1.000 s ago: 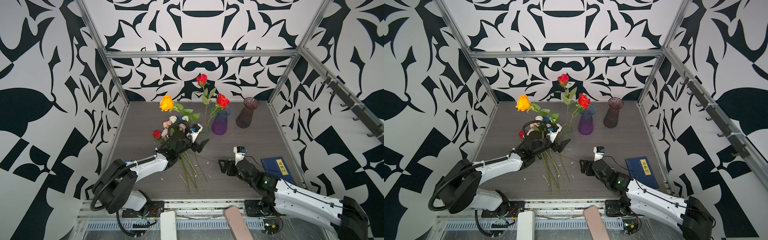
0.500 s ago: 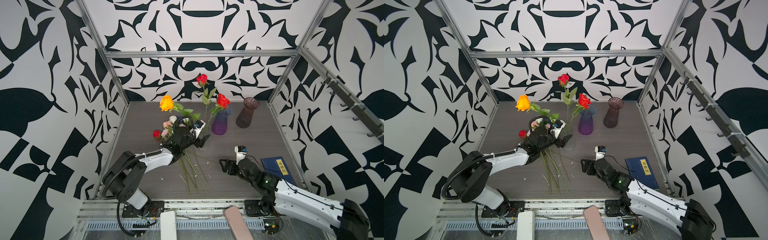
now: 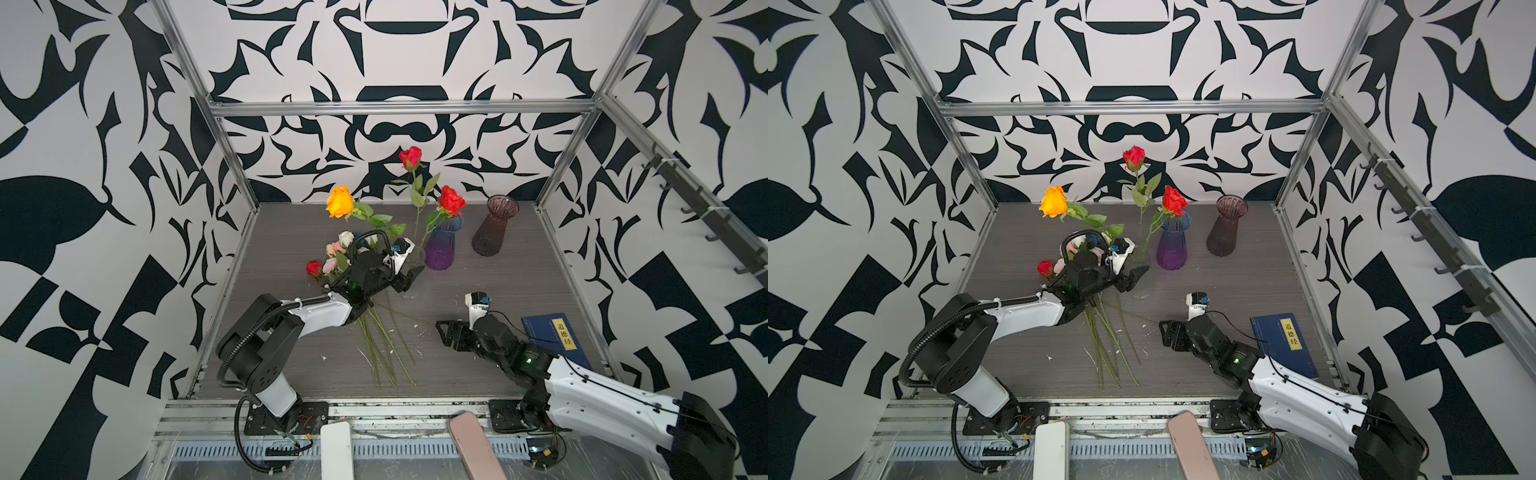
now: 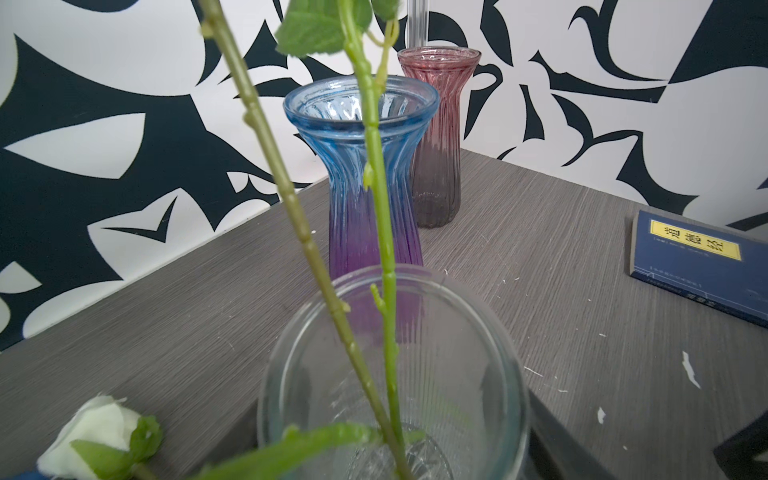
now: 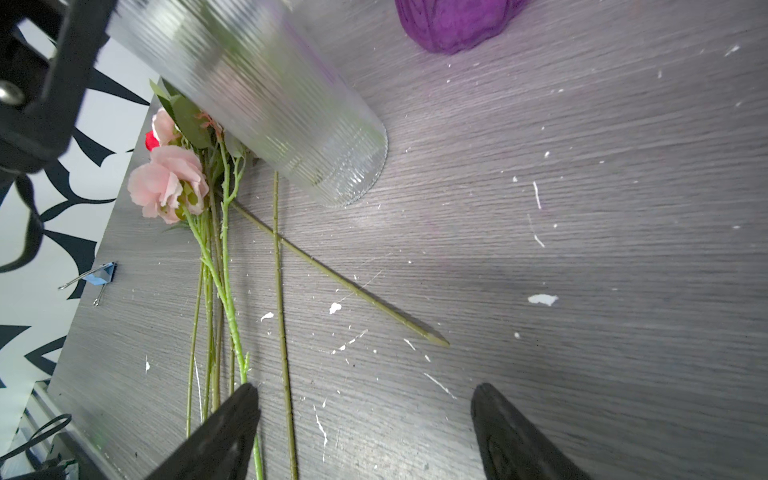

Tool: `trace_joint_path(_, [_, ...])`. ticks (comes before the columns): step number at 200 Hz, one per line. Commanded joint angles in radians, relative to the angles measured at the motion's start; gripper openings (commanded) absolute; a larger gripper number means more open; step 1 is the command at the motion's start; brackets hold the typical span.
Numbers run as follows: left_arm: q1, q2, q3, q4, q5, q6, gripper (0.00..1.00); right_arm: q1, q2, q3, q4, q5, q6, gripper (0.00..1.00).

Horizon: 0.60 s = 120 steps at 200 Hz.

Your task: Arrange the flowers into the vase

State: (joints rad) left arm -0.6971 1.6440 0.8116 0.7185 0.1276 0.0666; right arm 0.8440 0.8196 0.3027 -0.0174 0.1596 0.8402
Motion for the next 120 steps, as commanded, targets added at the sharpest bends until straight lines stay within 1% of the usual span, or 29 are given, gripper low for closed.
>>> trace_joint_path(1, [0.015, 0.023, 0.024, 0.035, 0.014, -0.003, 0.5, -0.007, -0.001, 0.009, 0.037, -0.008, -0.013, 0.84])
trace_joint_path(47, [0.077, 0.065, 0.07, 0.019, 0.049, 0.003, 0.51, -0.016, 0.022, 0.015, 0.05, -0.025, -0.016, 0.84])
trace_joint_path(94, [0.161, 0.164, 0.198, -0.011, 0.12, 0.02, 0.53, -0.024, 0.069, 0.033, 0.062, -0.046, -0.024, 0.84])
trace_joint_path(120, [0.215, 0.239, 0.296, -0.03, 0.162, 0.022, 0.53, -0.03, 0.1, 0.045, 0.066, -0.058, -0.029, 0.84])
